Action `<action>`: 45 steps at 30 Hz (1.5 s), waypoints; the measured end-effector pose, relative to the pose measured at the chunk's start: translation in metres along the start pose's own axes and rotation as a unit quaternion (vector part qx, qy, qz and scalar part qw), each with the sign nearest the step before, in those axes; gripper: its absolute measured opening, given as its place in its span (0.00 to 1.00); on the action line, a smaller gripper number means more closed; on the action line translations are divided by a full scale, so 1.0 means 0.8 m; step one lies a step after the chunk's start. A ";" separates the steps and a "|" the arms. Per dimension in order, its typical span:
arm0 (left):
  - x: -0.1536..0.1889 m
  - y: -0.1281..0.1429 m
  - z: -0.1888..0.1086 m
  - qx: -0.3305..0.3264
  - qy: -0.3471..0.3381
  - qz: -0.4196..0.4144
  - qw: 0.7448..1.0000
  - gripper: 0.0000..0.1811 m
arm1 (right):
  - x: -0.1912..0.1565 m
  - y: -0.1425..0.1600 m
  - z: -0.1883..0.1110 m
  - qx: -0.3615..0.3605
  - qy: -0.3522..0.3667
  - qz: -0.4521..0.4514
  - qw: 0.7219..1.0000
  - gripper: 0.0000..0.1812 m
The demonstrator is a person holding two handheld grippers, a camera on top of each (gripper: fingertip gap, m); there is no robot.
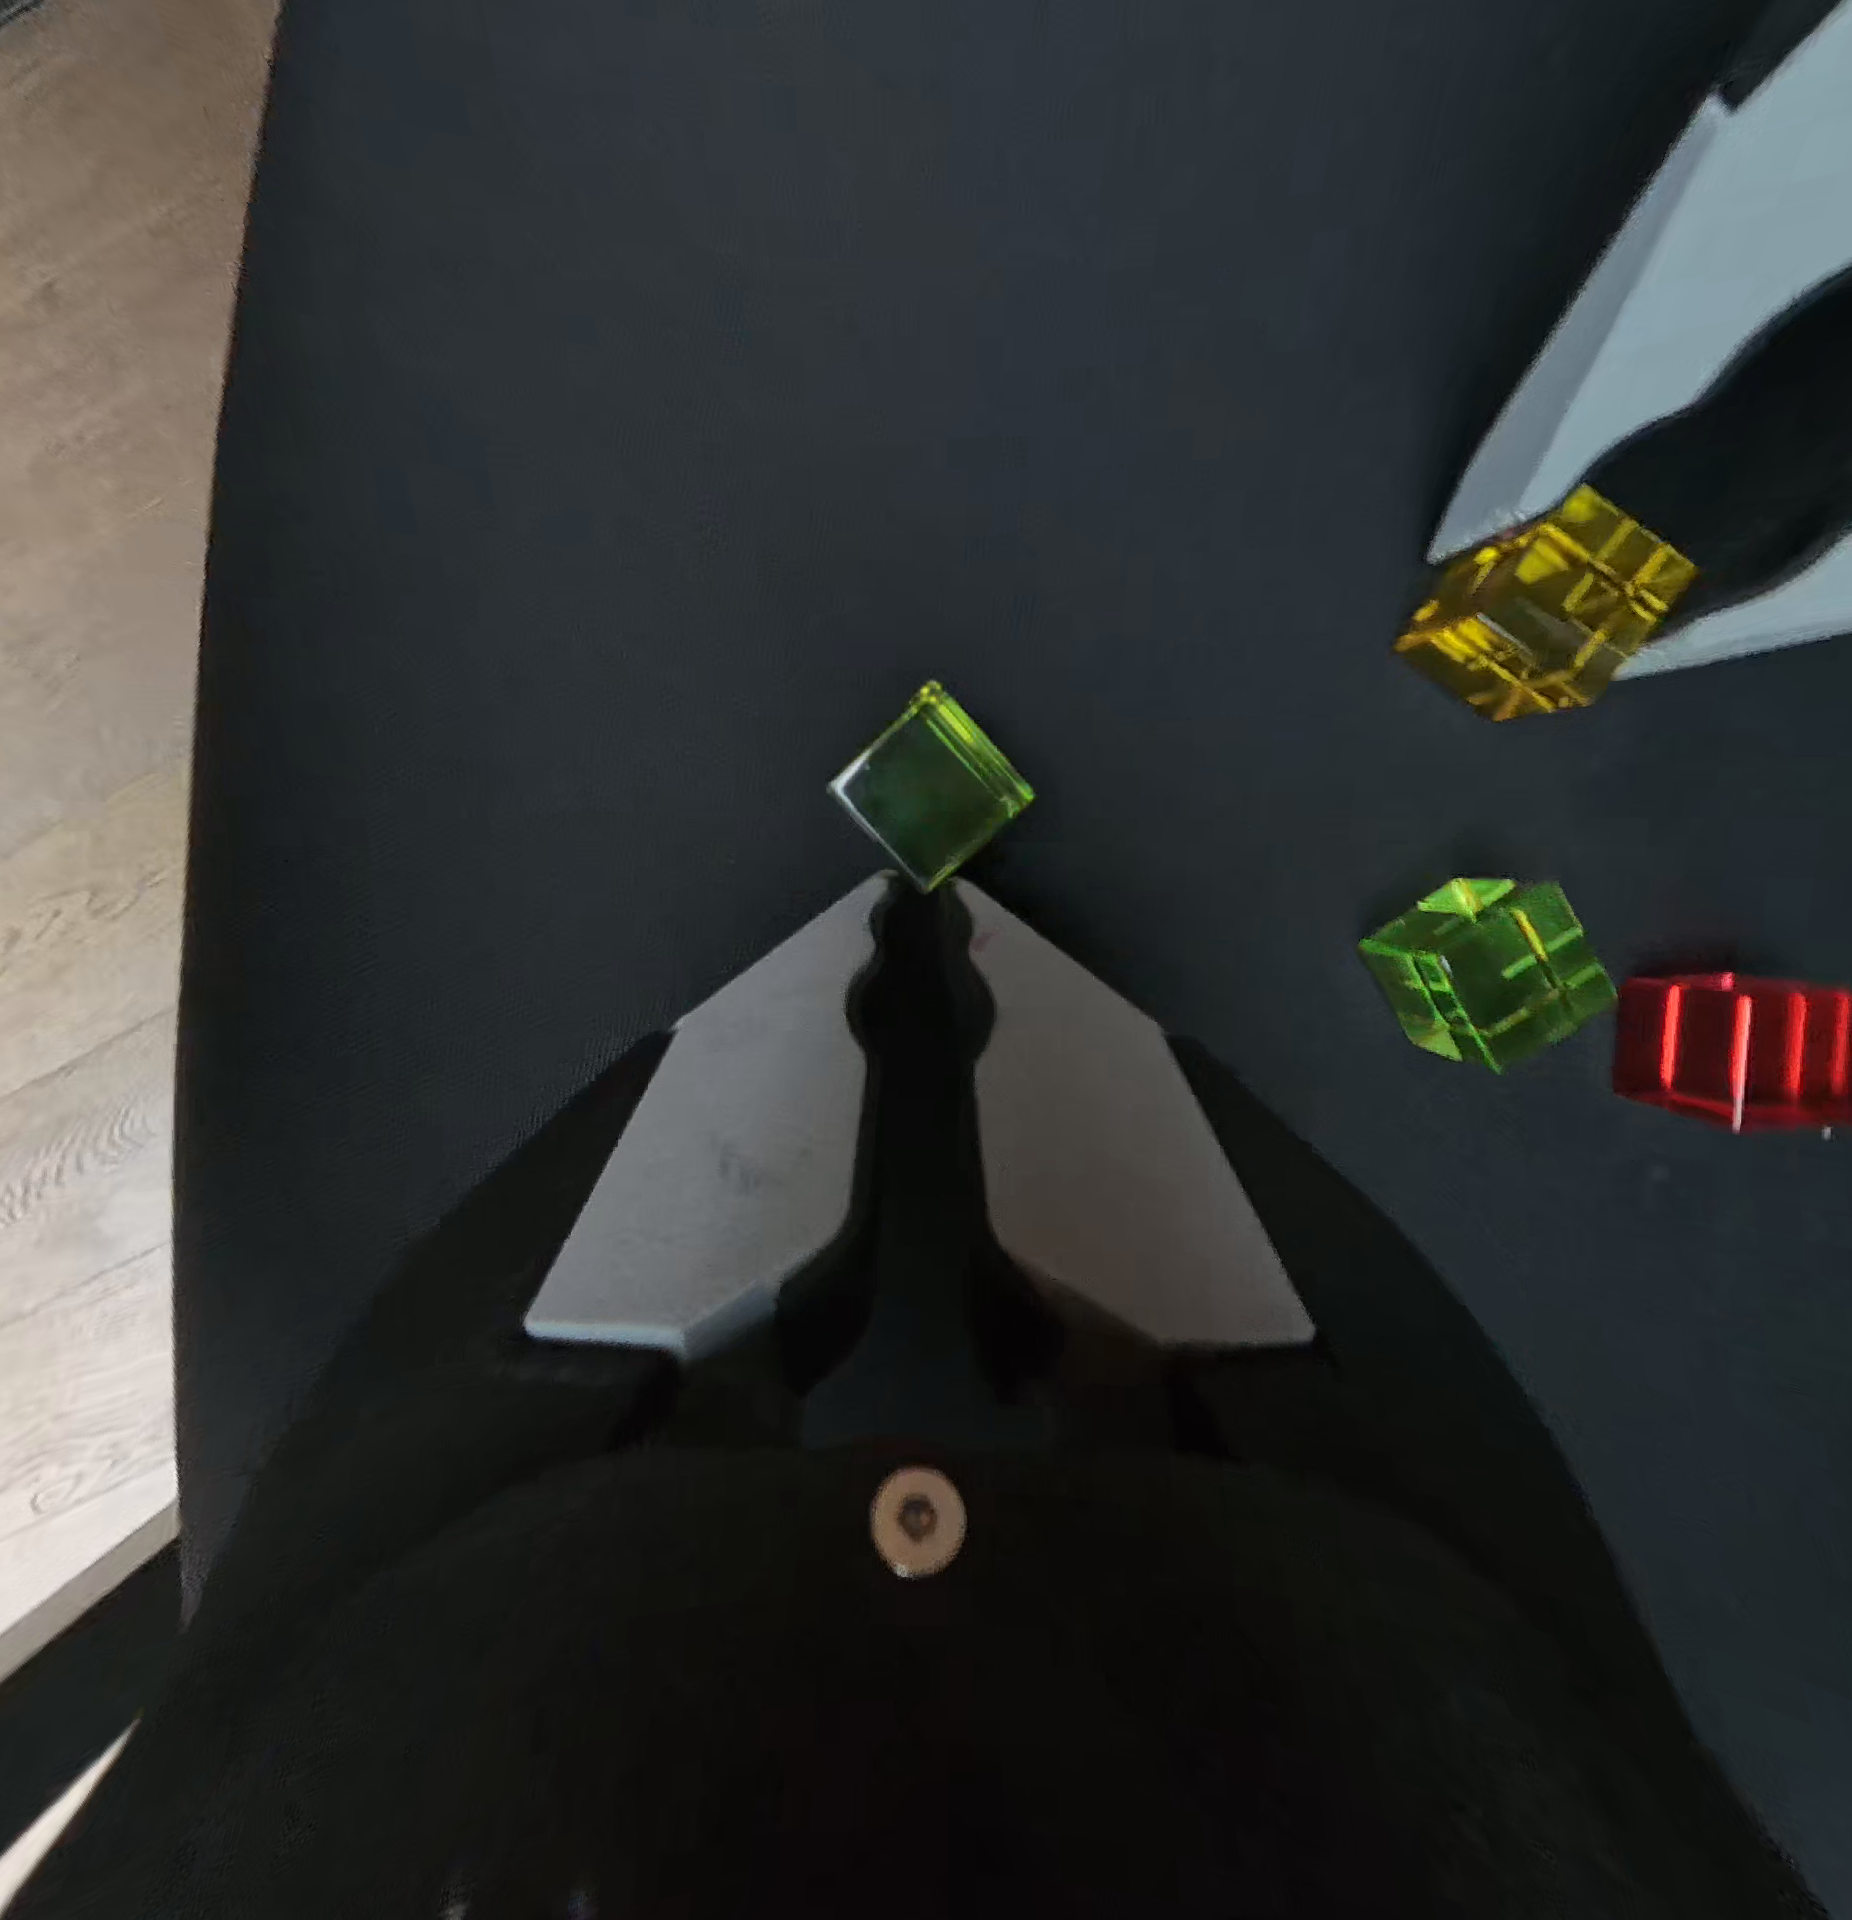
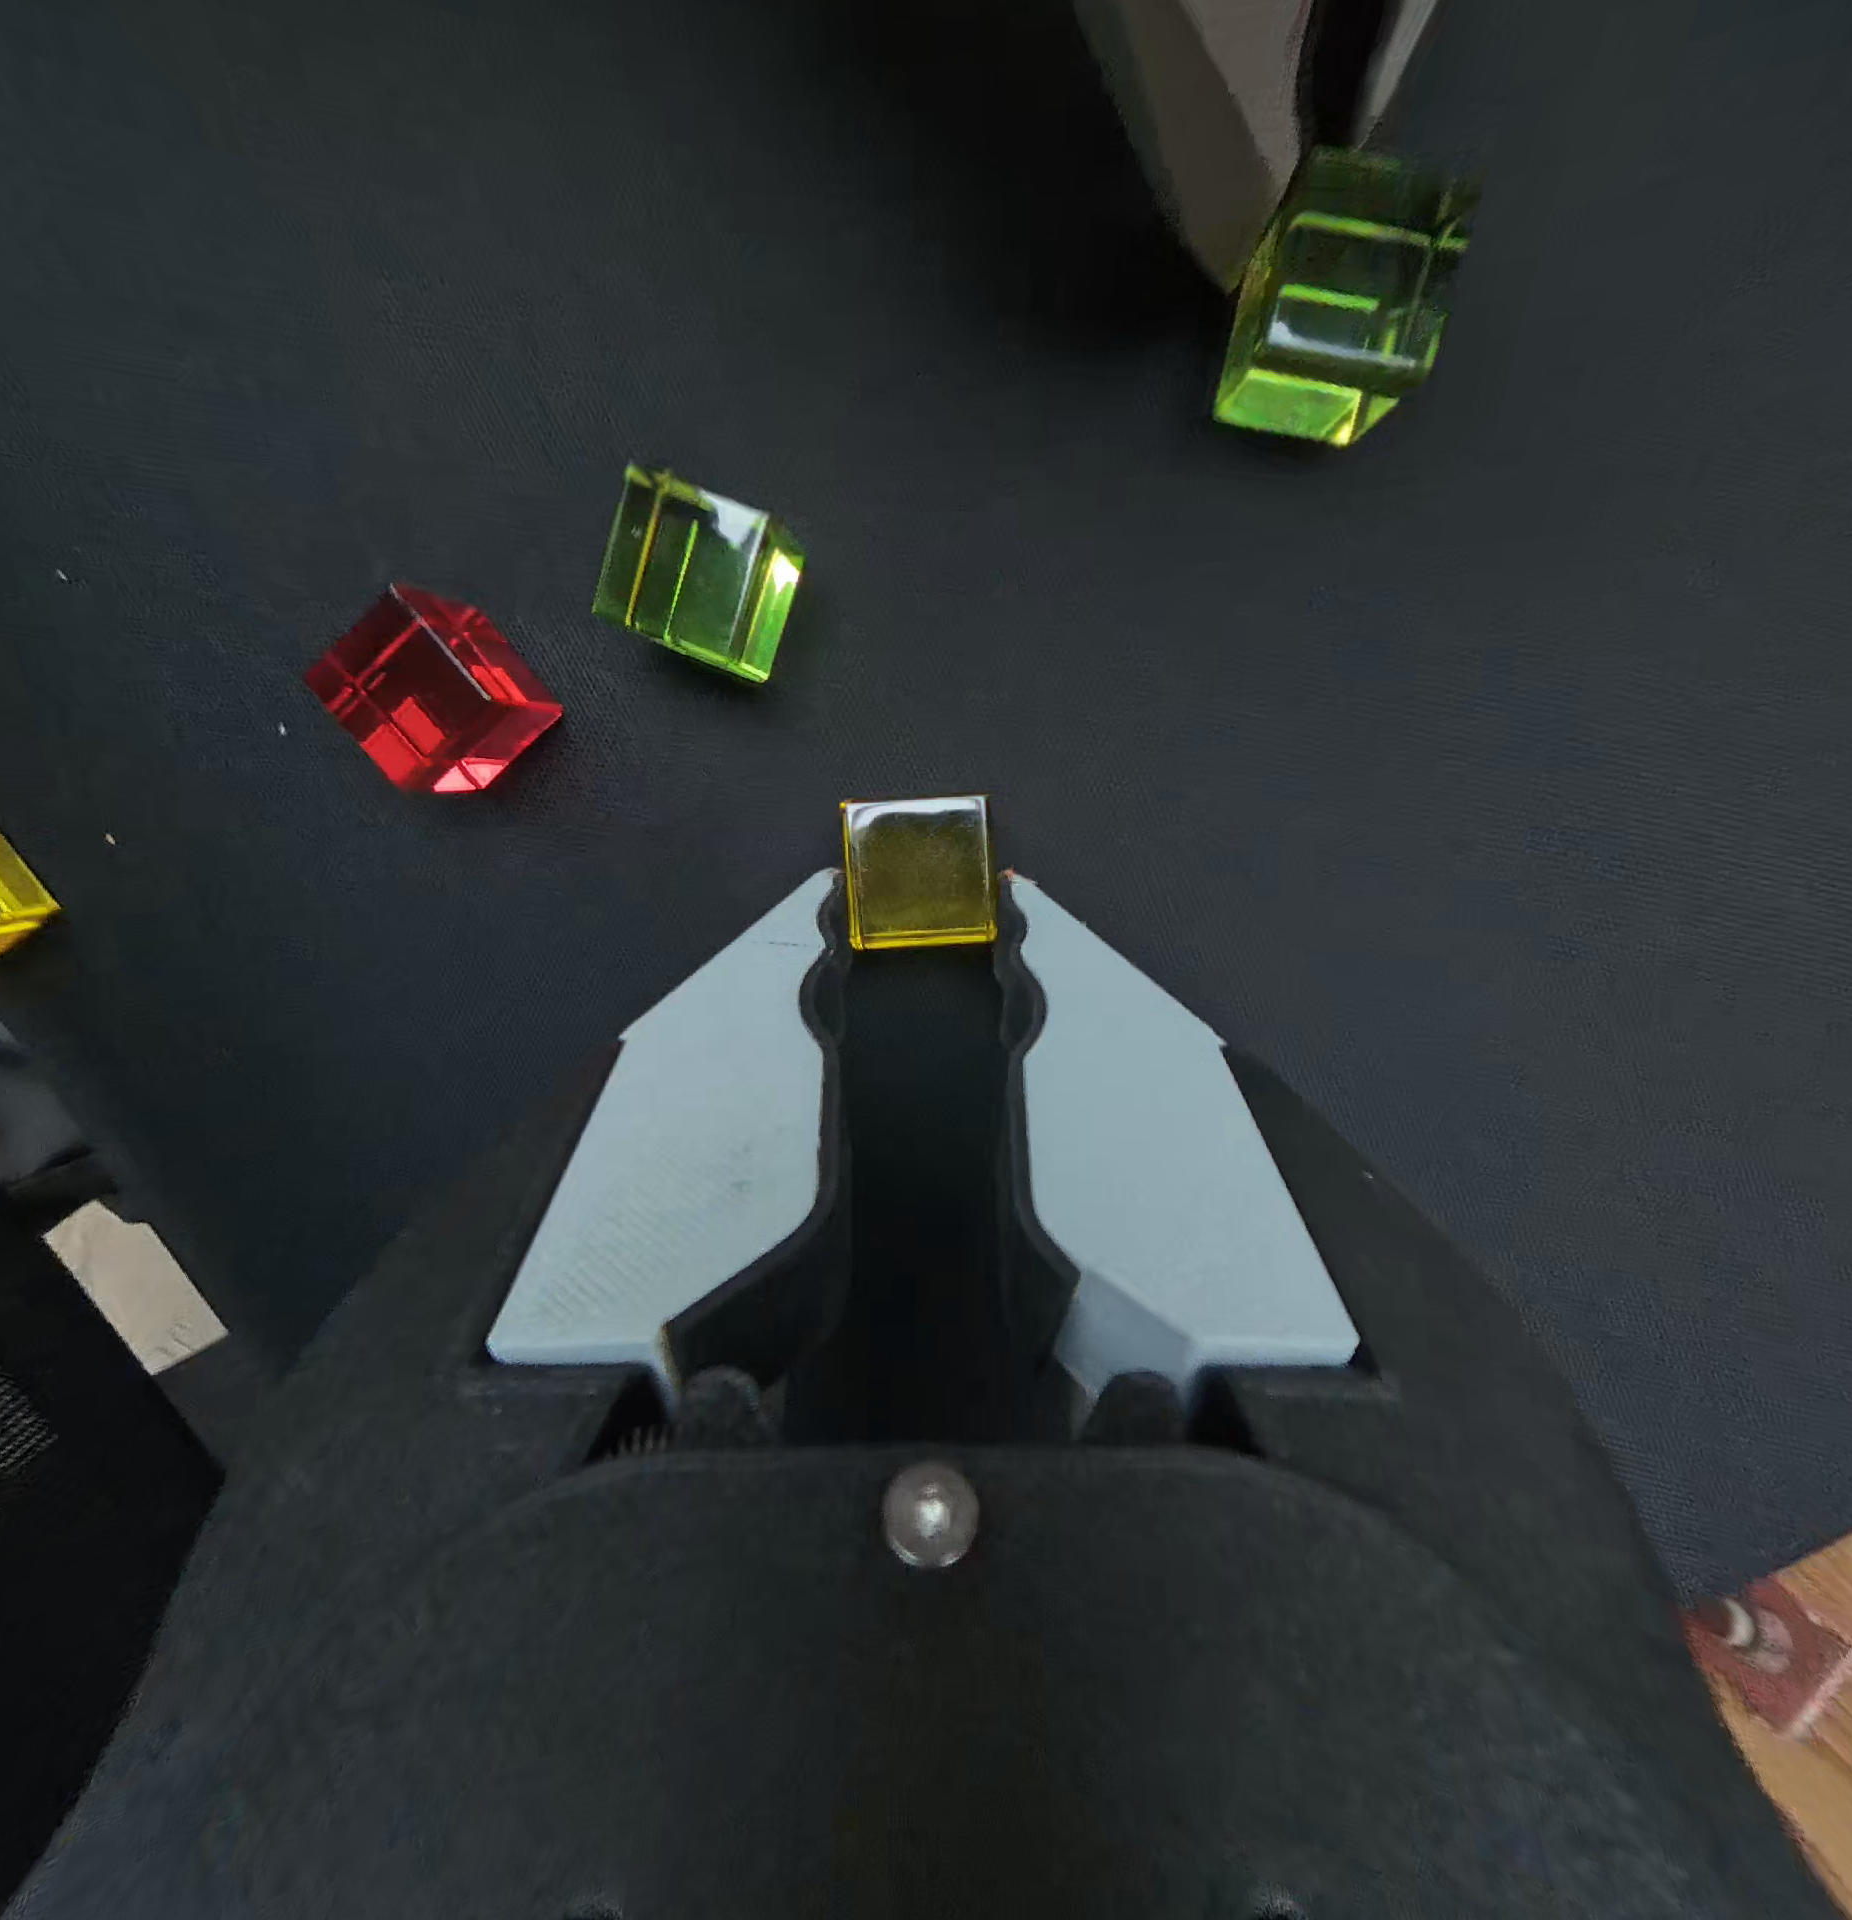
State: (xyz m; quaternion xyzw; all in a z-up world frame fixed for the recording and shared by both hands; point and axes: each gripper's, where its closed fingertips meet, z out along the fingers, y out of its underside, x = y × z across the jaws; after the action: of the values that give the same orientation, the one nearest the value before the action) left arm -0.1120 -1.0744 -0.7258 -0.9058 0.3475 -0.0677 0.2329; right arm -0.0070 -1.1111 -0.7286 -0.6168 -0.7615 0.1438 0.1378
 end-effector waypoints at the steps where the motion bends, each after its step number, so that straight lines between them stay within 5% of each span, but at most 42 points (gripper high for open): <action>1: -0.002 -0.002 0.001 0.002 -0.007 -0.015 1.000 0.01 | 0.004 -0.003 -0.003 0.007 -0.001 0.009 1.000 0.14; 6: 0.000 -0.011 0.001 0.018 -0.021 -0.074 0.997 0.13 | 0.041 -0.011 -0.019 0.032 0.011 0.083 0.996 0.14; 9: -0.007 -0.012 0.000 0.025 -0.026 -0.082 0.996 0.37 | 0.049 -0.009 -0.023 0.042 -0.005 0.131 0.990 0.14; 11: -0.005 -0.012 0.004 0.014 -0.003 -0.098 0.995 0.43 | 0.049 -0.003 -0.023 0.041 -0.010 0.149 0.988 0.14; 15: -0.010 -0.022 0.007 0.002 -0.006 -0.127 0.992 0.31 | 0.048 0.008 -0.021 0.030 -0.011 0.158 0.987 0.14; 17: -0.006 -0.027 0.009 0.010 0.000 -0.138 0.990 0.16 | 0.046 0.007 -0.024 0.031 -0.014 0.160 0.986 0.13; 22: 0.017 -0.027 0.010 0.017 0.022 -0.105 0.994 0.16 | 0.042 0.005 -0.031 0.031 -0.019 0.153 0.988 0.14; 31: 0.145 -0.032 -0.018 0.006 0.140 0.067 0.988 0.14 | 0.039 0.049 -0.049 -0.023 0.016 0.158 0.987 0.14; 37: 0.171 0.000 0.008 -0.055 0.125 0.071 0.988 0.14 | 0.005 0.041 -0.052 0.013 -0.055 0.164 0.985 0.14; 45: 0.164 -0.007 -0.014 -0.002 0.135 -0.023 0.991 0.20 | -0.050 0.006 -0.048 0.039 -0.113 0.059 0.991 0.14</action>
State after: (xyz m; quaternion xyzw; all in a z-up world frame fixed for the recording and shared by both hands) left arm -0.0135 -1.1614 -0.7181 -0.8964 0.3554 -0.1943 0.1801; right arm 0.0204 -1.1472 -0.6968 -0.6347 -0.7282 0.2499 0.0666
